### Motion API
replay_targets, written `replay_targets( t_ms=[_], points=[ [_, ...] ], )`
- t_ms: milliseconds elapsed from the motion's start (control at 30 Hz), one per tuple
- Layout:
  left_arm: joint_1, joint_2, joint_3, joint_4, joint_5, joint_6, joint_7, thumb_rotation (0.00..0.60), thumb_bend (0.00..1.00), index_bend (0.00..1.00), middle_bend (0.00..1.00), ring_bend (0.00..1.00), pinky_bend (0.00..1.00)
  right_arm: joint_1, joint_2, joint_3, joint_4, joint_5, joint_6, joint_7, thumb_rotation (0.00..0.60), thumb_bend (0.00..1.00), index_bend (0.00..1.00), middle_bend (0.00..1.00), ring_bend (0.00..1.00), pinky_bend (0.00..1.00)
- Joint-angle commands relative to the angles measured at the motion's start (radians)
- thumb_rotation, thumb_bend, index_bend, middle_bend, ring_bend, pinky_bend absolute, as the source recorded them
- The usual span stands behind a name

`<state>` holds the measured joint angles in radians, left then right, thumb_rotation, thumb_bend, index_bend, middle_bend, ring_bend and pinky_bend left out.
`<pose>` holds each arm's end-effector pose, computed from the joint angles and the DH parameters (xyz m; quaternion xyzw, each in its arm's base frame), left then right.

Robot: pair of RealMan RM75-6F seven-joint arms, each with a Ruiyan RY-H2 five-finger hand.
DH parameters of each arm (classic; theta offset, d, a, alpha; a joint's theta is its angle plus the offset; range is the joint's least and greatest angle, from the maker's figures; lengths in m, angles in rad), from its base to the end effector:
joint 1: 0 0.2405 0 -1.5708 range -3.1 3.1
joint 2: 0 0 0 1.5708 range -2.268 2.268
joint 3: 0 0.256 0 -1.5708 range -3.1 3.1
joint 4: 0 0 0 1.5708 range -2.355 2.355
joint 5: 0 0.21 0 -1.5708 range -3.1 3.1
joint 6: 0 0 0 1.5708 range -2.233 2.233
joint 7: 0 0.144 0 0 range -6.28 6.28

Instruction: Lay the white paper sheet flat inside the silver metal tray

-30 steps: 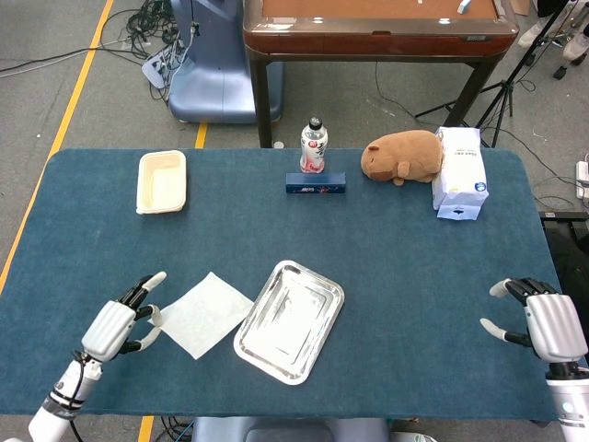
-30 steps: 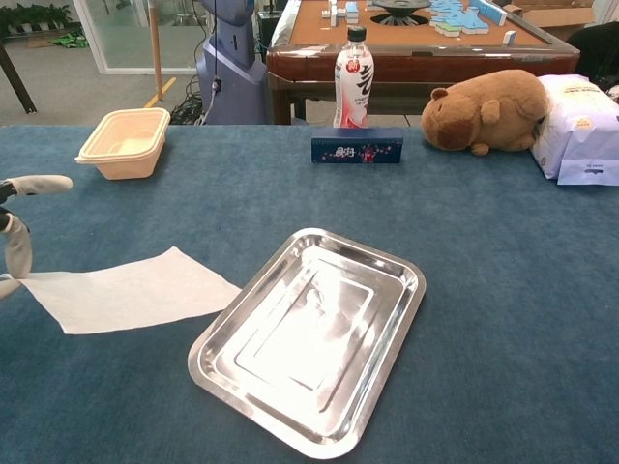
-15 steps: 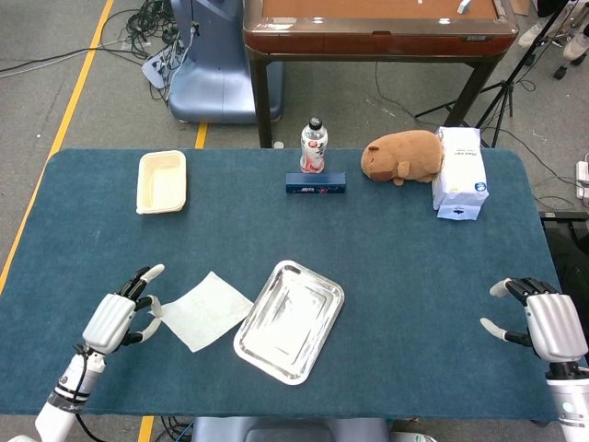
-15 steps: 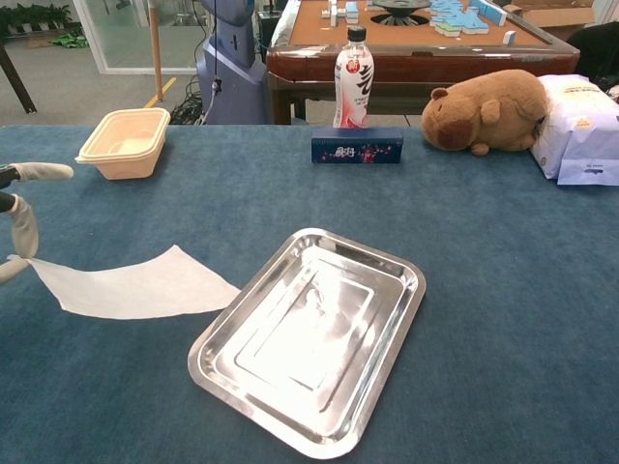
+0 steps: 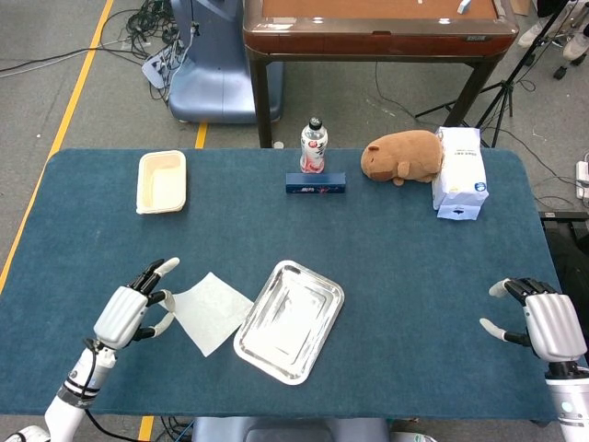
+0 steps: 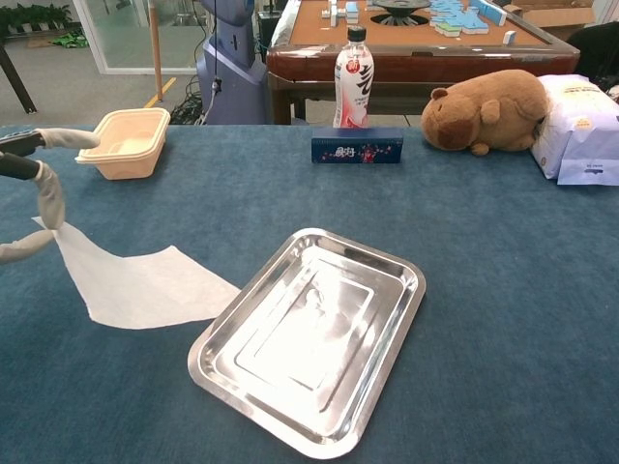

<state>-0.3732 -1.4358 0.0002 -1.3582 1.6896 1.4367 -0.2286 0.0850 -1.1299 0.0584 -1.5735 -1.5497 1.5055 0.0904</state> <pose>-0.2425 0.2471 0.0536 -0.6682 -0.3695 -0.5231 0.3787 -0.3092 -0.1831 0.1603 0.5905 -0.3874 0.4250 0.5663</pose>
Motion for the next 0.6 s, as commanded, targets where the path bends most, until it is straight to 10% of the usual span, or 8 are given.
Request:
replay_targets(
  t_ms=[33,600],
  points=[
    [-0.013,0.003,-0.009,-0.009,0.004,-0.008,0.007,0.6,0.44,0.69,0.09,0.0,0.23,0.0,0.0,0.0,0.0,0.0,0.0,0.0,0.6,0.06,0.48,0.49,0.4,0.42],
    [-0.087,0.047,-0.067,-0.178,0.02,-0.041,0.125,0.6,0.44,0.69,0.09,0.0,0.23,-0.002,0.003,0.003,0.0,0.003,0.004,0.012,0.6,0.06,0.48,0.49,0.4,0.42]
  ],
)
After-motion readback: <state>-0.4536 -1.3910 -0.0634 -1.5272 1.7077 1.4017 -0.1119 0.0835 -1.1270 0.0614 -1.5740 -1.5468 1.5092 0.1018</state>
